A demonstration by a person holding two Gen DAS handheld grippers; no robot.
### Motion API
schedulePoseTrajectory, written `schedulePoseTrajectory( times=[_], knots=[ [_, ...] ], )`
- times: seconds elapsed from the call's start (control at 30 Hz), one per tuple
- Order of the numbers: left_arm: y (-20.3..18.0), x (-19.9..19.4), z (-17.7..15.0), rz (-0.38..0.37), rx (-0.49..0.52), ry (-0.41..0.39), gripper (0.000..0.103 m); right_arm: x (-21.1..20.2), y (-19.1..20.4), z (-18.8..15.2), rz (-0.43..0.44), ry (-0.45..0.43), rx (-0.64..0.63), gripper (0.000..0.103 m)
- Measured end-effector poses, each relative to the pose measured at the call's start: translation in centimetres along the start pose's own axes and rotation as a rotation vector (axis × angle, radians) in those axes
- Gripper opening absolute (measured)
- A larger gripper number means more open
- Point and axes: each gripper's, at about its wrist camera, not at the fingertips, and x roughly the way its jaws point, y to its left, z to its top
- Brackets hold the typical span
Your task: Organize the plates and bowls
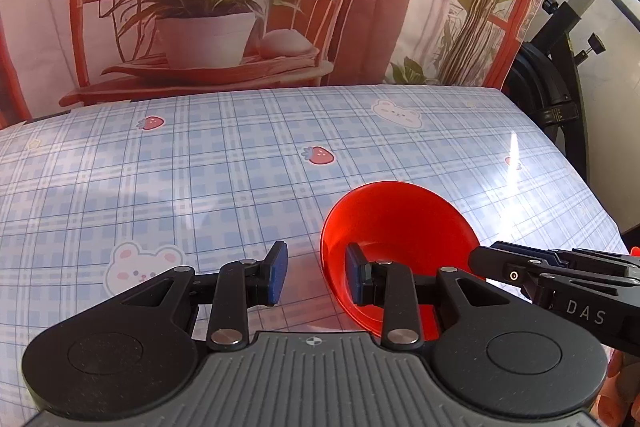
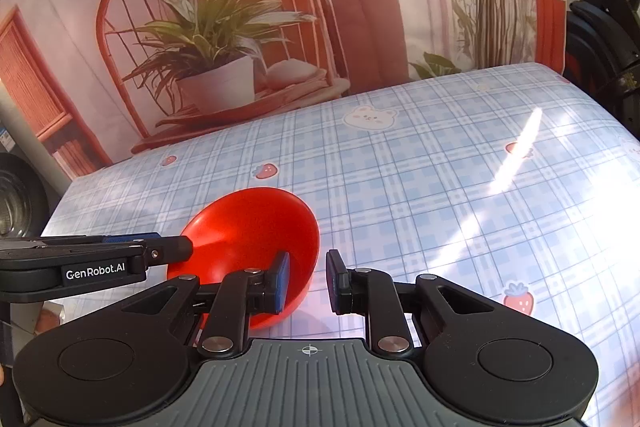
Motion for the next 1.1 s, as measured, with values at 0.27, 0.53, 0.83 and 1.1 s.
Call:
schedulePoseTrajectory(
  times=[0.27,0.53,0.83,1.1],
  knots=[
    [-0.1,1.2,-0.6,-0.026,0.007,0.038,0.013,0.8,-0.5,-0.3,0.022,0.018,0.028,0.009],
    [-0.1,0.2,-0.3,-0.048,-0.006,0.016,0.01,-0.1,-0.7,-0.3,0.041,-0.011,0.068,0.008],
    [-2.2,-3.3,0.2,-0.009,0.038,-0.038,0.01,-4.1,-0.6,-0.6,0.066,-0.107,0.074,0.008],
    [-4.7,-5.9,-1.1,-0.006,0.053,-0.051,0.011,-8.5,-1.8,-1.8,0.078,-0.176,0.07,0.009]
  ],
)
